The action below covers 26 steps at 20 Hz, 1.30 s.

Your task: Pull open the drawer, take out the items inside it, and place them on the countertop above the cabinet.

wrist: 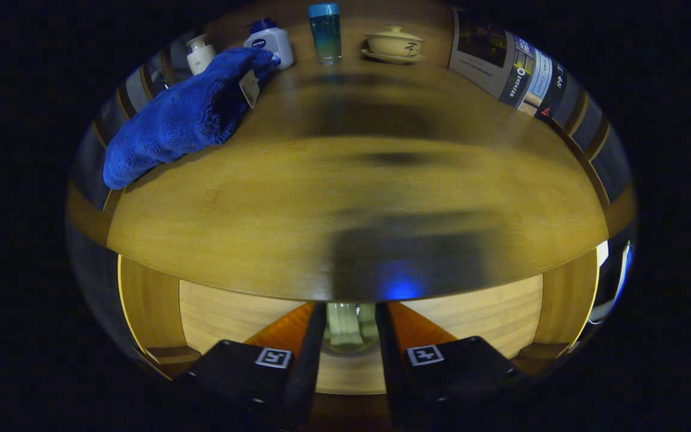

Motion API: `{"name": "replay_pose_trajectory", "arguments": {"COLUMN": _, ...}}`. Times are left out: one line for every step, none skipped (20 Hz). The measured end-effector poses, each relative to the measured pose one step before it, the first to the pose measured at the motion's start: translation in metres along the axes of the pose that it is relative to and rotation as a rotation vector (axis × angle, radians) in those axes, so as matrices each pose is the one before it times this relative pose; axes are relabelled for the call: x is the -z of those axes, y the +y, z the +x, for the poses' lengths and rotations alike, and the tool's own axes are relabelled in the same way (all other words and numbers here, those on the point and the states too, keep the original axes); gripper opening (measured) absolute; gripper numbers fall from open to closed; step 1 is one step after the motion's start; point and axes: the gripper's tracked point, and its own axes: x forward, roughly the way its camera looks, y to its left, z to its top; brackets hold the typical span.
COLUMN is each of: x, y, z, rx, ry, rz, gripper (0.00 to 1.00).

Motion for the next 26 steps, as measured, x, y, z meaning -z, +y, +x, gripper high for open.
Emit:
{"name": "replay_pose_trajectory", "arguments": {"x": -0.00143, "y": -0.00105, "z": -0.00139, "rx": 0.00709, "ry": -0.01367, "rz": -0.01114, "gripper": 0.43}}
{"name": "replay_pose_trajectory", "arguments": {"x": 0.00176, "y": 0.00047, "z": -0.00132, "rx": -0.00268, "ry": 0.00681, "rz": -0.00364, "gripper": 0.35}}
{"name": "replay_pose_trajectory", "arguments": {"x": 0.00268, "y": 0.00371, "z": -0.00233, "rx": -0.01403, "ry": 0.00204, "rz": 0.0044, "gripper": 0.27}}
{"name": "replay_pose_trajectory", "arguments": {"x": 0.00096, "y": 0.00312, "z": -0.00402, "rx": -0.01422, "ry": -0.00541, "rz": 0.01161, "gripper": 0.27}}
{"name": "replay_pose_trajectory", "arguments": {"x": -0.00063, "y": 0.00218, "z": -0.00449, "rx": -0.01184, "ry": -0.01022, "rz": 0.00771, "gripper": 0.27}}
{"name": "replay_pose_trajectory", "arguments": {"x": -0.00261, "y": 0.00091, "z": -0.00472, "rx": -0.00421, "ry": -0.01509, "rz": 0.00305, "gripper": 0.27}}
{"name": "replay_pose_trajectory", "arguments": {"x": -0.00235, "y": -0.00083, "z": -0.00741, "rx": -0.0007, "ry": -0.01492, "rz": 0.00387, "gripper": 0.27}}
{"name": "replay_pose_trajectory", "arguments": {"x": -0.00133, "y": -0.00183, "z": -0.00833, "rx": -0.0004, "ry": -0.01043, "rz": 0.00192, "gripper": 0.27}}
{"name": "replay_pose_trajectory", "arguments": {"x": -0.00029, "y": -0.0006, "z": -0.0074, "rx": 0.00101, "ry": -0.01005, "rz": -0.0001, "gripper": 0.27}}
{"name": "replay_pose_trajectory", "arguments": {"x": 0.00012, "y": -0.00113, "z": -0.00768, "rx": 0.00307, "ry": -0.00782, "rz": -0.00395, "gripper": 0.27}}
{"name": "replay_pose_trajectory", "arguments": {"x": 0.00049, "y": -0.0018, "z": -0.0085, "rx": 0.00396, "ry": -0.00548, "rz": -0.00827, "gripper": 0.27}}
{"name": "replay_pose_trajectory", "arguments": {"x": 0.00068, "y": -0.00108, "z": -0.00875, "rx": 0.00188, "ry": -0.00847, "rz": -0.0061, "gripper": 0.27}}
{"name": "replay_pose_trajectory", "arguments": {"x": -0.00004, "y": 0.00012, "z": -0.00899, "rx": 0.00079, "ry": -0.00822, "rz": -0.00376, "gripper": 0.27}}
{"name": "replay_pose_trajectory", "arguments": {"x": -0.00119, "y": -0.00135, "z": -0.00805, "rx": 0.00392, "ry": -0.01018, "rz": -0.00208, "gripper": 0.27}}
{"name": "replay_pose_trajectory", "arguments": {"x": 0.00138, "y": -0.00326, "z": -0.00799, "rx": 0.00326, "ry": -0.0091, "rz": -0.00811, "gripper": 0.27}}
{"name": "replay_pose_trajectory", "arguments": {"x": -0.00033, "y": -0.0012, "z": -0.00895, "rx": 0.00364, "ry": -0.00882, "rz": -0.00681, "gripper": 0.27}}
{"name": "replay_pose_trajectory", "arguments": {"x": -0.00093, "y": -0.00105, "z": -0.00749, "rx": 0.00187, "ry": -0.00986, "rz": -0.00669, "gripper": 0.27}}
{"name": "replay_pose_trajectory", "arguments": {"x": -0.00157, "y": -0.00094, "z": -0.00826, "rx": 0.00183, "ry": -0.01062, "rz": -0.00477, "gripper": 0.27}}
{"name": "replay_pose_trajectory", "arguments": {"x": -0.00128, "y": -0.00126, "z": -0.00721, "rx": -0.00092, "ry": -0.01075, "rz": -0.00466, "gripper": 0.27}}
{"name": "replay_pose_trajectory", "arguments": {"x": -0.00224, "y": -0.00109, "z": -0.00759, "rx": -0.00078, "ry": -0.01252, "rz": -0.00076, "gripper": 0.27}}
{"name": "replay_pose_trajectory", "arguments": {"x": -0.00217, "y": -0.00049, "z": -0.00661, "rx": -0.00174, "ry": -0.01167, "rz": -0.00183, "gripper": 0.27}}
{"name": "replay_pose_trajectory", "arguments": {"x": -0.00529, "y": -0.00088, "z": -0.00579, "rx": 0.00182, "ry": -0.01194, "rz": -0.0033, "gripper": 0.27}}
{"name": "replay_pose_trajectory", "arguments": {"x": -0.00247, "y": -0.00201, "z": -0.00705, "rx": 0.00485, "ry": -0.01179, "rz": -0.00347, "gripper": 0.27}}
{"name": "replay_pose_trajectory", "arguments": {"x": -0.00493, "y": -0.00275, "z": -0.00571, "rx": 0.00825, "ry": -0.01581, "rz": -0.00357, "gripper": 0.27}}
{"name": "replay_pose_trajectory", "arguments": {"x": -0.00585, "y": -0.00248, "z": -0.00459, "rx": 0.00115, "ry": -0.01729, "rz": -0.0053, "gripper": 0.27}}
{"name": "replay_pose_trajectory", "arguments": {"x": -0.00409, "y": -0.00086, "z": -0.00667, "rx": -0.00195, "ry": -0.01446, "rz": 0.00009, "gripper": 0.27}}
